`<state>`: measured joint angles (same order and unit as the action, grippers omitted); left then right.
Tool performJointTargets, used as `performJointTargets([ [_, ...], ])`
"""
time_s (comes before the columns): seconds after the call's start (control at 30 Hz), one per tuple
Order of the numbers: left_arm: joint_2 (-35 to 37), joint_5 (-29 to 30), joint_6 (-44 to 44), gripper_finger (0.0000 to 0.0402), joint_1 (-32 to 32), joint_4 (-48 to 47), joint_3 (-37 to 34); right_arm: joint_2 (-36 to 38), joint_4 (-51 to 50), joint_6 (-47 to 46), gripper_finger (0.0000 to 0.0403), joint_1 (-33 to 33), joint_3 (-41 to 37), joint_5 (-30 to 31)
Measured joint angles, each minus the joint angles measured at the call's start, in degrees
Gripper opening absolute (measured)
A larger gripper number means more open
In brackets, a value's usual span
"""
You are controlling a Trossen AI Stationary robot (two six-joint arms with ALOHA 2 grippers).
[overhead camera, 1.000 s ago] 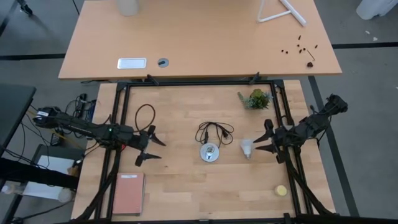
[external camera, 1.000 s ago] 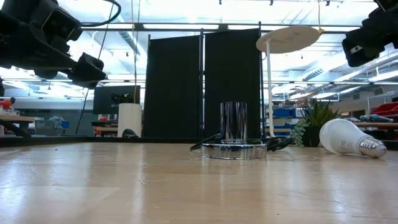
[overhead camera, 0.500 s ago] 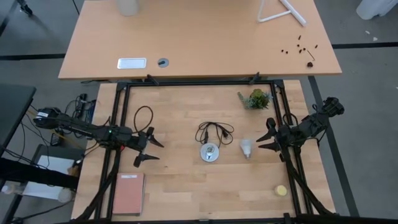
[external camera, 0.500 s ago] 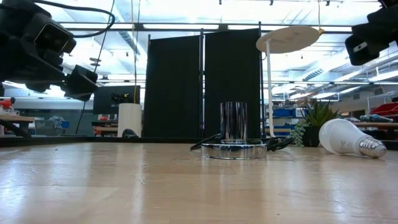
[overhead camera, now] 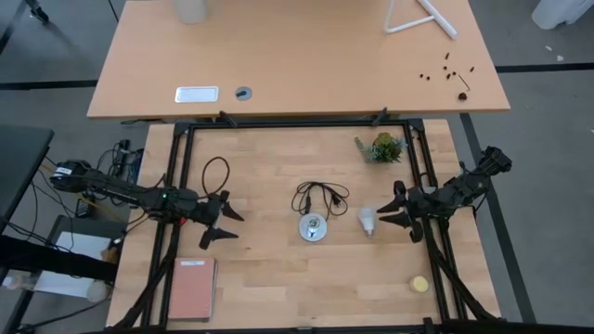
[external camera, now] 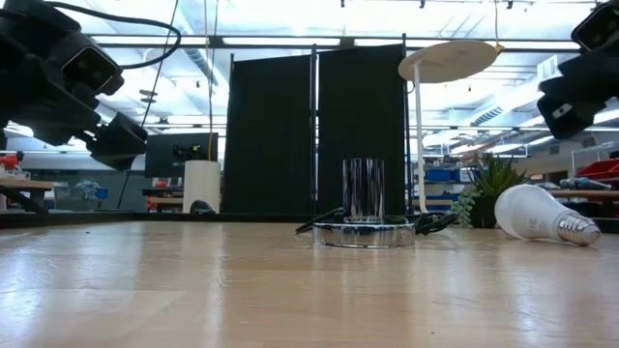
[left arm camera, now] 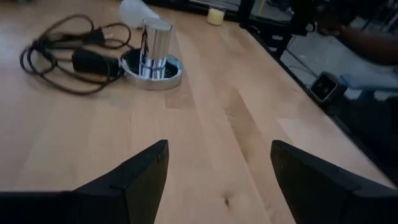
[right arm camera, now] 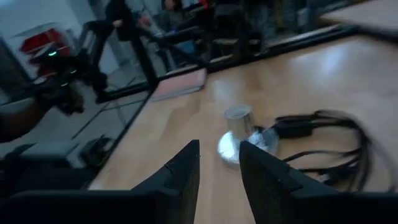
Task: Screw lightbulb
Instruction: Return to Home Position
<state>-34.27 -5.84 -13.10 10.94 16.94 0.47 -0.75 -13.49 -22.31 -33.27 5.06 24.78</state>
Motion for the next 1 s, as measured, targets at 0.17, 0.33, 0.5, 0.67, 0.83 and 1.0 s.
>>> performJointTargets([
  [0.17, -0.01, 0.77, -3.94, 0.0286, -0.04, 0.27, 0.00, 0.00, -0.22, 0.34, 0.0123, -0.03, 0.00, -2.71],
  [0.33, 0.01, 1.03, -3.82, 0.0286, -0.04, 0.33, 0.00, -0.09, -0.22, 4.29, 0.0122, 0.01, 0.00, -2.21],
  [0.5, 0.01, 1.11, -3.76, 0.0286, -0.04, 0.36, 0.00, -0.09, 0.14, 4.34, 0.0123, 0.01, 0.00, -2.21],
  [0.67, 0.01, 1.13, -3.71, 0.0286, -0.04, 0.36, -0.02, -0.09, 0.19, 4.36, 0.0122, 0.01, 0.00, -2.28],
  [0.83, 1.89, 1.15, -3.69, 0.0286, -0.04, 0.32, -0.02, -0.06, 0.88, 4.36, 0.0123, 0.01, -0.05, -2.37],
  [1.0, 5.93, 1.15, -3.69, 0.0286, -0.04, -0.02, -0.02, 0.02, 0.87, 4.38, 0.0122, 0.01, -0.11, -2.37],
])
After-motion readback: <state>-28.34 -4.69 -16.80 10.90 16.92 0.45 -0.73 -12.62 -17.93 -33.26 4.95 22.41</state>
